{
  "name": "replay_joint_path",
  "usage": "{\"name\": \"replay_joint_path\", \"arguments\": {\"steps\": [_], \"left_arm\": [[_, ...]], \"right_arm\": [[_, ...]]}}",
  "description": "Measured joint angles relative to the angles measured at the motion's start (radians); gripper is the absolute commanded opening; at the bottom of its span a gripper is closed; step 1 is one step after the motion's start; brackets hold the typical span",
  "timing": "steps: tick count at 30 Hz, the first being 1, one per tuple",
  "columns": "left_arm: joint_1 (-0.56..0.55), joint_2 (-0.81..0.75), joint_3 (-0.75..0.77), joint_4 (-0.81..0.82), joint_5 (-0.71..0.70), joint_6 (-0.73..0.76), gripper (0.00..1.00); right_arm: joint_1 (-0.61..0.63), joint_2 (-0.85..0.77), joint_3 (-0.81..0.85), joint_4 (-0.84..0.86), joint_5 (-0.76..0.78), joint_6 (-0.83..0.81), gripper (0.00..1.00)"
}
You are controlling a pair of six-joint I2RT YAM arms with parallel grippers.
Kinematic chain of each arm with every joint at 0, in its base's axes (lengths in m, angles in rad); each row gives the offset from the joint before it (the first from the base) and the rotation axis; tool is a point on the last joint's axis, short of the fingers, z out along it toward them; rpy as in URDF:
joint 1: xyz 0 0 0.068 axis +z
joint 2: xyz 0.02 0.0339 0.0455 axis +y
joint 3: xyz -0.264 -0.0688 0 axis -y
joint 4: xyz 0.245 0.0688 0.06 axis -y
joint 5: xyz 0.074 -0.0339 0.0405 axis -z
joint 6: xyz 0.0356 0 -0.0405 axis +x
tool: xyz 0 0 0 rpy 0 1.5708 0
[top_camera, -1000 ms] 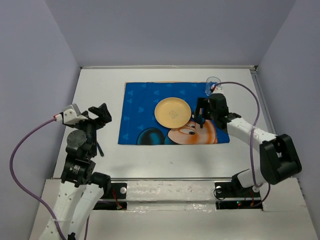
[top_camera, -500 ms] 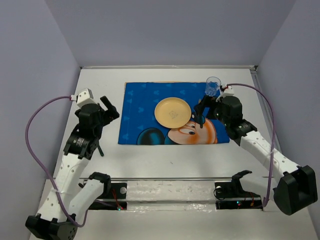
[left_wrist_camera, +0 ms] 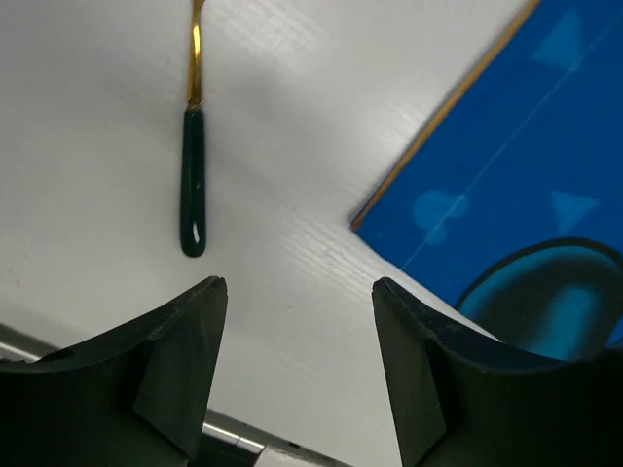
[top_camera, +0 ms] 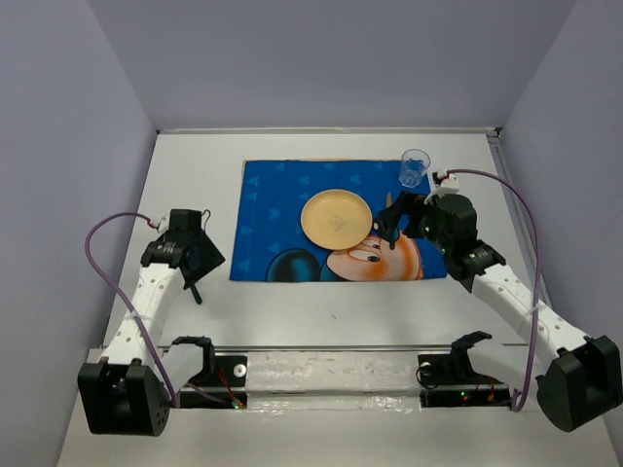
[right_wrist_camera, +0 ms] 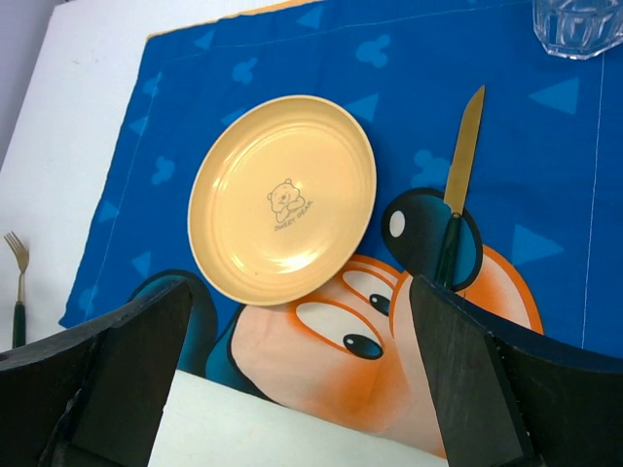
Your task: Set the dinner table for one person
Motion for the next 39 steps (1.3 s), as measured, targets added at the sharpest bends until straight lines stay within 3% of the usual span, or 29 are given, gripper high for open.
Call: {"name": "replay_joint_path", "arguments": {"steps": [4,17,20,23,25,28,39], "left_arm": [[0.051,0.069,-0.032,-0.017,0.006,-0.016,0.73],[0.341,0.317,-0.032,0.113,0.050,0.060,0.54],[0.343,0.369,-0.036,0.158,0.080,0.073,0.43],[0.343,0.415,-0.045,0.201,0.093,0.079,0.38],[0.344,0.441,-0.048,0.229,0.093,0.083,0.27],[0.351,0.444,-0.050,0.260,0.094,0.087,0.00],[0.360,0.389,-0.039,0.291,0.104,0.124,0.00]], "right_arm": [[0.000,-0.016,0.000,0.002,-0.001,0.003,0.98],[0.000,-0.061,0.000,0.001,0.005,0.002,0.97],[0.000,-0.061,0.000,0.001,0.002,0.002,0.97],[0.000,-0.061,0.000,0.001,0.002,0.002,0.97],[0.000,-0.061,0.000,0.001,0.003,0.002,0.97],[0.000,-0.061,0.000,0.001,0.003,0.002,0.97],[0.000,-0.044,0.000,0.001,0.006,0.002,0.96]]}}
